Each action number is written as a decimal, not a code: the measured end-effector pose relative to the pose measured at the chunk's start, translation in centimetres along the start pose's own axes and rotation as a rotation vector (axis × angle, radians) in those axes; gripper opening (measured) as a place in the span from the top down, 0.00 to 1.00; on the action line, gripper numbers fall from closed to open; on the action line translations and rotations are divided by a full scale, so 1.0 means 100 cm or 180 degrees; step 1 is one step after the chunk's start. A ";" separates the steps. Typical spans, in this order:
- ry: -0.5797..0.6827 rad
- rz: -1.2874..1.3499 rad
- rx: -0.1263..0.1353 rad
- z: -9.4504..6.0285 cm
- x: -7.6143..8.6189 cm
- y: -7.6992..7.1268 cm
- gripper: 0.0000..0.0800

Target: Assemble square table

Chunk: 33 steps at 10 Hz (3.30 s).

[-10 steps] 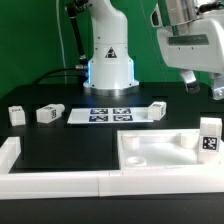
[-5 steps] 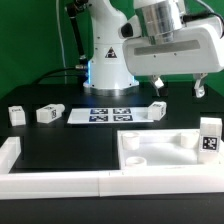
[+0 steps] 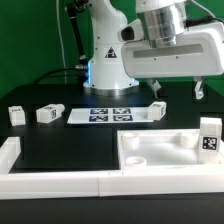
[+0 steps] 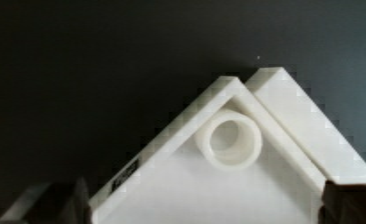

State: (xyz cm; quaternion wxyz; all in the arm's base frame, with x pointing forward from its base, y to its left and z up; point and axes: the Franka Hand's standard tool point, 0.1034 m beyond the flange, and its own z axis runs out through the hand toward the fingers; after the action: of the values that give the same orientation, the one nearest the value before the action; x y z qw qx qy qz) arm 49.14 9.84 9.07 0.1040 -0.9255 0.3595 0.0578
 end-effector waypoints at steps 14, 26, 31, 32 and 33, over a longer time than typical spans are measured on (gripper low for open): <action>-0.1958 -0.0561 -0.0404 0.047 -0.067 0.111 0.19; -0.2173 -0.0445 -0.0512 0.081 -0.099 0.137 0.39; -0.2174 -0.0444 -0.0512 0.081 -0.099 0.137 0.64; -0.2174 -0.0444 -0.0512 0.081 -0.099 0.137 0.64; -0.2174 -0.0444 -0.0512 0.081 -0.099 0.137 0.64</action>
Offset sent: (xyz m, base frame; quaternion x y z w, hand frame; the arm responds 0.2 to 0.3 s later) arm -0.0940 -0.0204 -0.0103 -0.0871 -0.1294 -0.1745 0.9722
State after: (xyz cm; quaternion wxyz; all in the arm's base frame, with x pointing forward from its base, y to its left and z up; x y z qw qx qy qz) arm 32.28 8.36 0.89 0.1487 -0.8804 0.2342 0.3847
